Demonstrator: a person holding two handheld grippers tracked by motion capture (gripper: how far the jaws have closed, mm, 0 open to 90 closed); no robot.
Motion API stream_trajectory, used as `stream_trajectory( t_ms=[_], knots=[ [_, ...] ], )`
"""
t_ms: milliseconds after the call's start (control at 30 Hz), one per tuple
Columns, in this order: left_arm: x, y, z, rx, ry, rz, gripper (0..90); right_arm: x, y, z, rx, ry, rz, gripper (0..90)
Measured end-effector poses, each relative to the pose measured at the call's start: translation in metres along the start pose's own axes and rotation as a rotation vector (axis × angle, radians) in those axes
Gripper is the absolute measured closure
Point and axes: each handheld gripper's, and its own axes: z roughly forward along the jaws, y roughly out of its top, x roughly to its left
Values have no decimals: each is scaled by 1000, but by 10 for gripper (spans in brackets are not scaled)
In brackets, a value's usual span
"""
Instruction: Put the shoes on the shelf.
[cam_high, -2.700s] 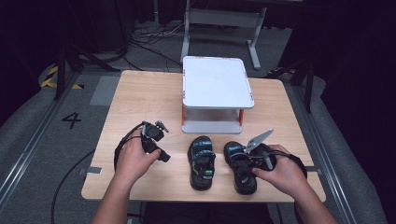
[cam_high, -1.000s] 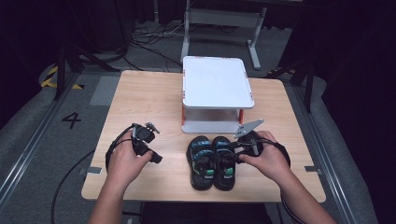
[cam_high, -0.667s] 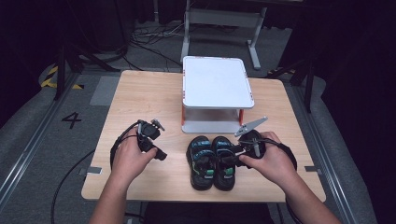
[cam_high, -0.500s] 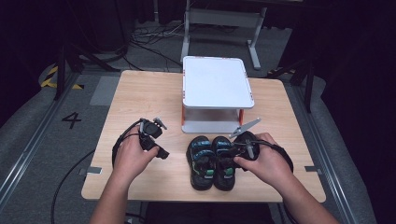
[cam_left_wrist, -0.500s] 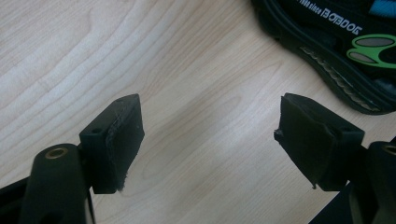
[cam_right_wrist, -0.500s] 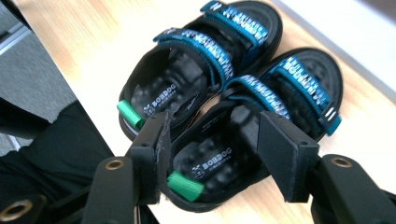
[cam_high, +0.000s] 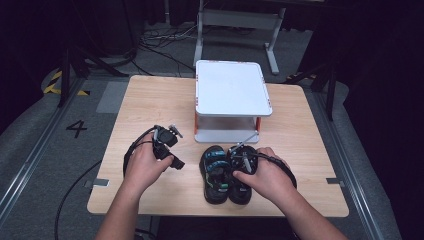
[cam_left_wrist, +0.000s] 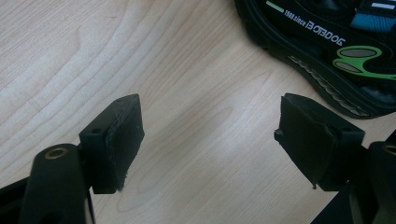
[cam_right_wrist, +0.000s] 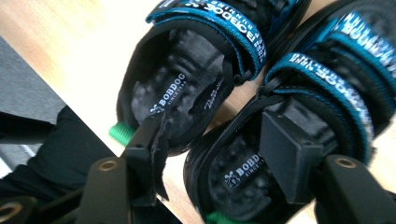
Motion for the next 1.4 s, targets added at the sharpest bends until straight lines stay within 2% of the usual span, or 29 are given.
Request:
stream_trajectory(
  t_ms=[67, 133, 200, 267, 333, 433, 633, 700, 833, 1033, 1200, 1400],
  knots=[
    [-1, 1, 1, 0, -8, 2, 231, -4, 2, 3, -3, 27, 39, 390],
    [-2, 1, 2, 4, -11, 5, 231, -6, 3, 3, -10, 47, 57, 412],
    [-2, 0, 2, 2, -12, 1, 231, -8, 3, 2, -23, 47, 83, 443],
    [-2, 0, 1, 2, -5, -1, 231, -12, 3, 2, -25, -2, 85, 476],
    [-1, -1, 1, 2, -7, 0, 231, -11, 4, 6, -17, 1, 82, 463],
    [-2, -1, 0, -3, -4, -3, 231, -7, 3, 15, 14, -4, 43, 502],
    [-2, -2, 1, 3, -6, -1, 231, -3, 6, 23, 62, -53, -23, 669],
    [-3, -2, 0, -2, -4, 3, 230, -3, 7, 24, 69, -64, -10, 747],
    [-2, -2, 0, -5, -4, 1, 231, -8, 3, 24, 48, -41, 37, 812],
    [-2, -2, -1, -16, -3, -5, 233, -10, 4, 24, 54, -31, 55, 829],
    [-2, -2, -1, -15, 0, -4, 233, -13, 3, 22, 37, -35, 68, 833],
    [-1, -4, -4, -25, -2, -6, 233, -20, 11, 6, -32, -30, 87, 834]
  ],
)
